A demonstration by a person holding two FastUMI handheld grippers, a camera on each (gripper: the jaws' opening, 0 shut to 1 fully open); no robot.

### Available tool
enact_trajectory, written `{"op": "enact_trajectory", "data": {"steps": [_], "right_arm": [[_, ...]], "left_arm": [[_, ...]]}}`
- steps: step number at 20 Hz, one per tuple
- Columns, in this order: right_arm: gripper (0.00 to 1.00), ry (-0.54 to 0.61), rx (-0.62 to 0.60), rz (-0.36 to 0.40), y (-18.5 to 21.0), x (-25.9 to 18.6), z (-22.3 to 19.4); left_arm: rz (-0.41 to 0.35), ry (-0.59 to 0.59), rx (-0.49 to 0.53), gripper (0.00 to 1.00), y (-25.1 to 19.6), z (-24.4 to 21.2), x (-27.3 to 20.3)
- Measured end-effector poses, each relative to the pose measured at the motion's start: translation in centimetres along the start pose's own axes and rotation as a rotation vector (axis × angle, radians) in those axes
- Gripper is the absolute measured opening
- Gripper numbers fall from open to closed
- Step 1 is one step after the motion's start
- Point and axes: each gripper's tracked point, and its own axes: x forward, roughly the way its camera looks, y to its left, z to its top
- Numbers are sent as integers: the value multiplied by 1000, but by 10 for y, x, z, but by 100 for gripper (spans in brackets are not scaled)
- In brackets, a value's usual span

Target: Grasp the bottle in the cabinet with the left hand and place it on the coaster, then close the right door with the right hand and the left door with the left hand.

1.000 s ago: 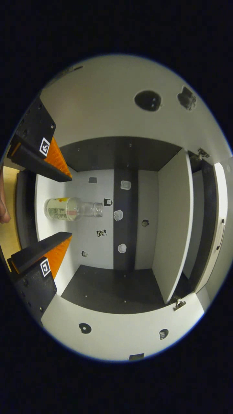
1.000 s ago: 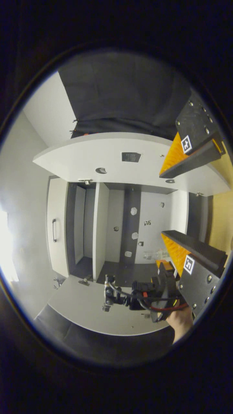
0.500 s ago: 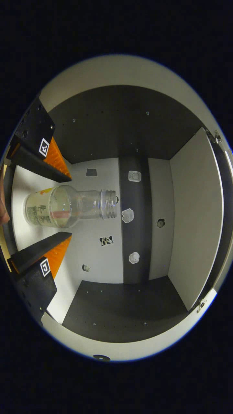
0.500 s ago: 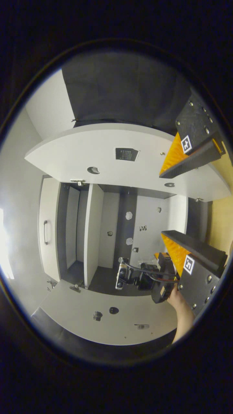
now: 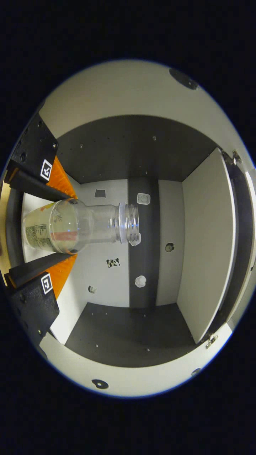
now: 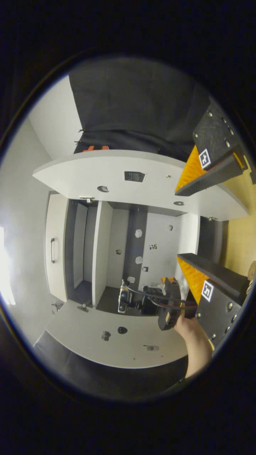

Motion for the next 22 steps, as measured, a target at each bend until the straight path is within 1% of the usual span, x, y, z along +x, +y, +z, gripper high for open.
{"op": "enact_trajectory", "data": {"steps": [4,8,10,12,15,17,18,19,21,22], "right_arm": [[98,1,31,42,7,-35,1],[98,5,52,81,11,-76,-2],[98,10,59,107,14,-95,-4],[98,20,66,121,15,-109,-8],[98,36,80,141,16,-125,-15],[98,51,78,148,14,-131,-23],[94,65,76,150,14,-133,-28],[98,78,78,153,14,-135,-31],[98,77,88,178,20,-138,-33],[98,80,100,188,23,-138,-34]], "left_arm": [[-8,14,-40,80,3,3,-59],[-2,5,-33,80,5,-4,-121],[-19,-24,-56,80,0,-7,-152],[-32,-20,-61,80,-4,-19,-181],[-30,18,-51,81,-8,-46,-214],[-40,65,-51,81,-15,-73,-230],[-45,80,-56,81,-18,-85,-234],[-64,98,-68,81,-25,-101,-238],[-117,84,-77,81,-42,-131,-242],[-134,96,-64,81,-48,-152,-242]]}}
